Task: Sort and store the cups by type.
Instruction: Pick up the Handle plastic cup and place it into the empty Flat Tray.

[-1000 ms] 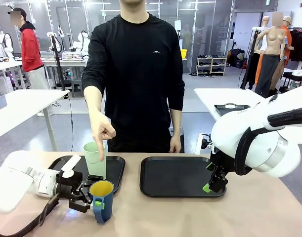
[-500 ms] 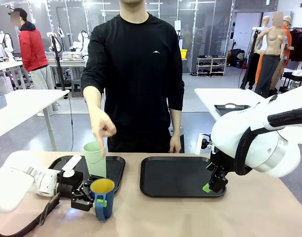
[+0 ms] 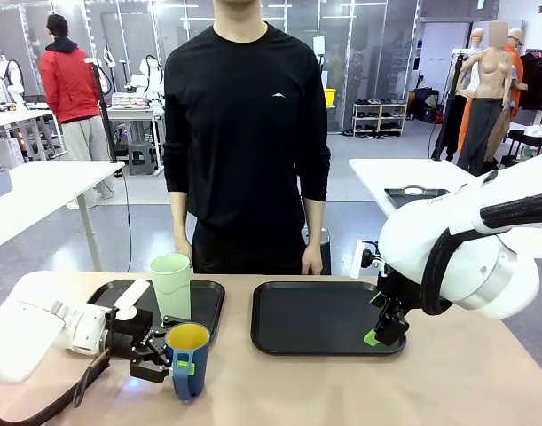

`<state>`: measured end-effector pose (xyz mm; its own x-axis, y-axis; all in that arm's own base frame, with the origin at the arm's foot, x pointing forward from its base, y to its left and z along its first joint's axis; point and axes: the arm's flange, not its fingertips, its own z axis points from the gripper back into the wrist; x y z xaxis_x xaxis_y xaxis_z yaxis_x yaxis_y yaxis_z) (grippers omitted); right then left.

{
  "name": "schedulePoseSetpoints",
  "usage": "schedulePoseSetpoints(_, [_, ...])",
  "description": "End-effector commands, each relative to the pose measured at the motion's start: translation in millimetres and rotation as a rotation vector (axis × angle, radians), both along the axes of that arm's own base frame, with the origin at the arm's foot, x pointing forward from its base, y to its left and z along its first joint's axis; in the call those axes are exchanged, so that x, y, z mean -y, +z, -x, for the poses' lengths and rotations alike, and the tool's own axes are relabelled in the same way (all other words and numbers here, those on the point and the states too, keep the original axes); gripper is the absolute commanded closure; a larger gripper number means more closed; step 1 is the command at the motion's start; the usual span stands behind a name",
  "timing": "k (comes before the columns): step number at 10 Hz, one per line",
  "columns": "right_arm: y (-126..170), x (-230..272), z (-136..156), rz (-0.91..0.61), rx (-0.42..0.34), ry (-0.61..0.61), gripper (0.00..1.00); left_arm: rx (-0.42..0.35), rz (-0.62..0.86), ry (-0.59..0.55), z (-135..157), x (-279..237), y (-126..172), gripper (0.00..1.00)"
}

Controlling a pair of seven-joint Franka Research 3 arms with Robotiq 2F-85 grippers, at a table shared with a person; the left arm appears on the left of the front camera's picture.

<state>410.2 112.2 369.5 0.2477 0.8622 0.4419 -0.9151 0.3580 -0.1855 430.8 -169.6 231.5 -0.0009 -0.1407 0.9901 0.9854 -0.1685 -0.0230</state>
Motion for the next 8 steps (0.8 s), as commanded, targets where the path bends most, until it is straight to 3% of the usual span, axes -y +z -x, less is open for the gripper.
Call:
schedulePoseSetpoints(1, [-3, 0, -1, -0.015, 0.018, 0.005, 0.0, 0.032, 0.02, 0.003, 24, 16, 2, 0.89])
schedulePoseSetpoints(5, [-3, 0, -1, -0.015, 0.018, 0.005, 0.0, -0.01, 0.08, 0.095, 28, 40, 19, 0.89])
schedulePoseSetpoints(6, [-3, 0, -1, -0.015, 0.018, 0.005, 0.0, 0.013, 0.066, 0.057, 27, 45, 22, 0.89])
schedulePoseSetpoints(8, [-3, 0, -1, -0.015, 0.018, 0.005, 0.0, -0.025, 0.071, 0.052, 24, 33, 15, 0.89])
